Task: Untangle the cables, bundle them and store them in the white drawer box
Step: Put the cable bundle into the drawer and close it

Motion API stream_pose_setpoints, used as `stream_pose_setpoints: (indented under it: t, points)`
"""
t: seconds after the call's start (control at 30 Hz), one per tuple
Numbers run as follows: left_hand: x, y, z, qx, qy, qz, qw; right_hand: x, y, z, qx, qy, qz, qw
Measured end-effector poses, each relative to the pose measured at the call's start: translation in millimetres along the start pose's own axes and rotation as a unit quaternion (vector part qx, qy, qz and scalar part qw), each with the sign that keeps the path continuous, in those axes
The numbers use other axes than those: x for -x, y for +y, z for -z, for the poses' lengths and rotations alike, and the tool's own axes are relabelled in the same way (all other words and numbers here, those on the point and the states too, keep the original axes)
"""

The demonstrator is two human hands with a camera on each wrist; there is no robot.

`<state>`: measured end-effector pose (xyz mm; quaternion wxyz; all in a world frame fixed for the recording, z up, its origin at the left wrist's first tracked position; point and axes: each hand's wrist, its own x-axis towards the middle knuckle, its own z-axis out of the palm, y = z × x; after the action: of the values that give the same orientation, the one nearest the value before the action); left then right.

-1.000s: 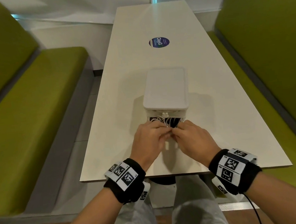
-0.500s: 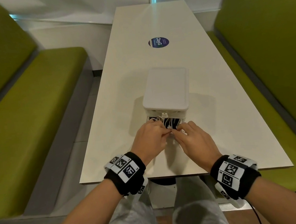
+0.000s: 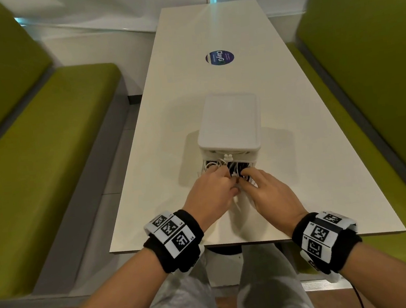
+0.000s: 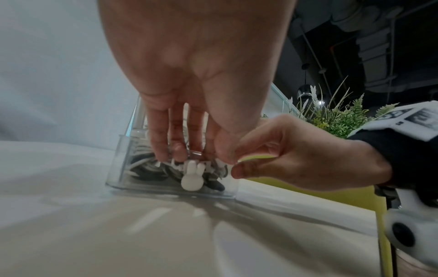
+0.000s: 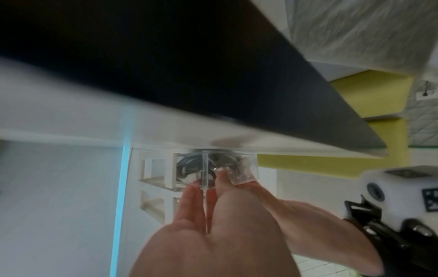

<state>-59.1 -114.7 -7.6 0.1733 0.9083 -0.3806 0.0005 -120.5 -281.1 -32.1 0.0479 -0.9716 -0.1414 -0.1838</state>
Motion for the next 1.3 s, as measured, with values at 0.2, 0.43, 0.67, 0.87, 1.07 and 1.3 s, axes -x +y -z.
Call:
stream_pose_setpoints:
  t: [0.2,0.43,0.67,0.87,1.07,1.3]
  points:
    - [3.3,-6.1,25.8,0.096,0.062,0.046,0.992,-3.0,3.6,-9.2,0.046,0.03,0.062,0.997]
    - [0.7,-37.8,45.1,0.152,0.087,0.195,0.965,-3.3,5.1,0.6,-0.007,0.016,-0.003,1.0]
    - [-20.7,-38.1,27.5,0.144,0.003,0.15,0.978,-8.8,11.9,5.1,0.018,0.01,-0.033,0.999]
    - [-23.0,-44.3,24.0,0.125,0.024,0.142,0.982,-19.5,25.6,13.3,-0.045,-0.025,-0.023,0.998]
    - [-30.5,-41.4,26.4,0.117,0.045,0.148,0.981,-36.0,25.0,11.1,-0.059,0.012,-0.049,0.997]
    - [-29.8,-44.1,21.6,0.141,0.066,0.168,0.973,-45.6,21.9,2.4,-0.041,0.07,-0.067,0.994]
